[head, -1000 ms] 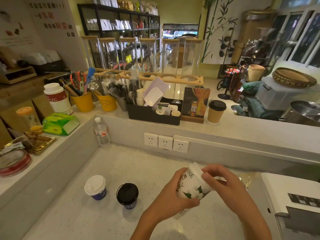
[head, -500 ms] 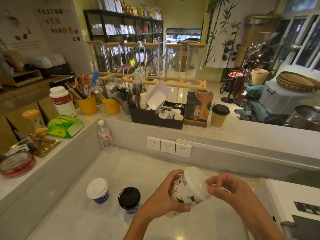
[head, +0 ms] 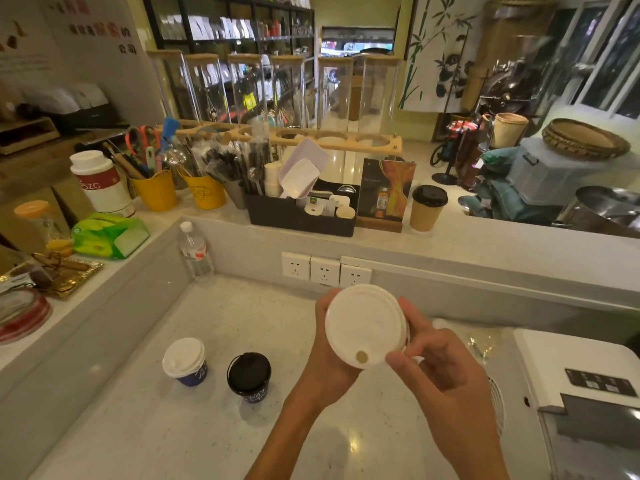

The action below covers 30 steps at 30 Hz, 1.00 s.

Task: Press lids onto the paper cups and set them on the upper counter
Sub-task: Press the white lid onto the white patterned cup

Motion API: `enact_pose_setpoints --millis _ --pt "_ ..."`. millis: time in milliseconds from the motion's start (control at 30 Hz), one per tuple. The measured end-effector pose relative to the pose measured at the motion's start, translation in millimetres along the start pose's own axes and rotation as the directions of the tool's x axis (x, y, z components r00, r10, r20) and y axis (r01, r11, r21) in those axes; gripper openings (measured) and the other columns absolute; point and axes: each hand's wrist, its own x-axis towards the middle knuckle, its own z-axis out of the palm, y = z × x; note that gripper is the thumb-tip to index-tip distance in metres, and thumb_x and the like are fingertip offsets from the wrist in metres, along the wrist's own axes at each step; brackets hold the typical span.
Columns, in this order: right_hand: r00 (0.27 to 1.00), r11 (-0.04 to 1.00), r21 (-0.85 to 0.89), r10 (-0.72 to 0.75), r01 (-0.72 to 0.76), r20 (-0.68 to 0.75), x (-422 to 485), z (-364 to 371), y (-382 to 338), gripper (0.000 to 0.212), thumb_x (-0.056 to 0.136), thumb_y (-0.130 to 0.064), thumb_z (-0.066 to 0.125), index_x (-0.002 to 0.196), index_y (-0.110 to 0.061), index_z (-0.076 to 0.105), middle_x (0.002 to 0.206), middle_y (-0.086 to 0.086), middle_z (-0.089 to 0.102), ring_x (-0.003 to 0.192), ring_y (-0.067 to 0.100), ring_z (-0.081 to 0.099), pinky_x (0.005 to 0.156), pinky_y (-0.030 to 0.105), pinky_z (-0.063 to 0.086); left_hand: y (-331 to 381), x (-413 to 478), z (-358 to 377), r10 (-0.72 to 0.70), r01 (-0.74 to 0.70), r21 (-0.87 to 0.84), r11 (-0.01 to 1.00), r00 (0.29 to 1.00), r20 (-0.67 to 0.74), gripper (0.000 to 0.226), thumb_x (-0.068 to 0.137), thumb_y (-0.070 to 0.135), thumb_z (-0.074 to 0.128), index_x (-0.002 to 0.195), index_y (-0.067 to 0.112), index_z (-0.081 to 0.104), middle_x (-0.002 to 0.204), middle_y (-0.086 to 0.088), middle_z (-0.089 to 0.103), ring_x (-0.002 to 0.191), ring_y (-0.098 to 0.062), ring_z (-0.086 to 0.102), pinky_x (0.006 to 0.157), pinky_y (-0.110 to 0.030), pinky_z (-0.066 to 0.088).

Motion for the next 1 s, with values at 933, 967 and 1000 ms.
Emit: enact_pose_setpoints --millis 933,967,1000 --pt "0.987 0.983 0.144 0.127 -0.112 -0.102 16 -9 19 0.024 0.069 -0.021 0.080 0.071 -0.019 0.057 0.127 -0.014 0.068 0.120 0.012 0.062 0.082 0.017 0.054 25 4 11 0.144 -0.123 0.323 0.938 0.989 -0.044 0.090 0.067 0.020 0.085 0.130 0.051 0.029 0.131 0.030 0.042 0.127 -0.006 0.043 0.105 -0.030 0.046" --pt "0.978 0.970 0.202 0.165 -0.137 -0.127 19 -11 21 0.030 0.066 -0.032 0.085 0.071 -0.021 0.058 0.128 -0.008 0.069 0.121 0.018 0.061 0.087 0.022 0.053 28 4 9 0.149 -0.135 0.426 0.895 0.989 -0.002 0.090 0.067 0.025 0.085 0.132 0.051 0.028 0.133 0.026 0.042 0.128 -0.006 0.040 0.108 -0.032 0.040" --pt "0.971 0.954 0.260 0.192 -0.151 -0.142 22 -12 21 0.039 0.061 -0.048 0.086 0.073 -0.022 0.060 0.128 -0.003 0.068 0.121 0.022 0.061 0.095 0.028 0.049 31 5 9 0.123 -0.126 0.492 0.861 0.992 0.037 0.090 0.066 0.031 0.086 0.133 0.050 0.028 0.132 0.025 0.043 0.126 -0.003 0.038 0.108 -0.030 0.034"
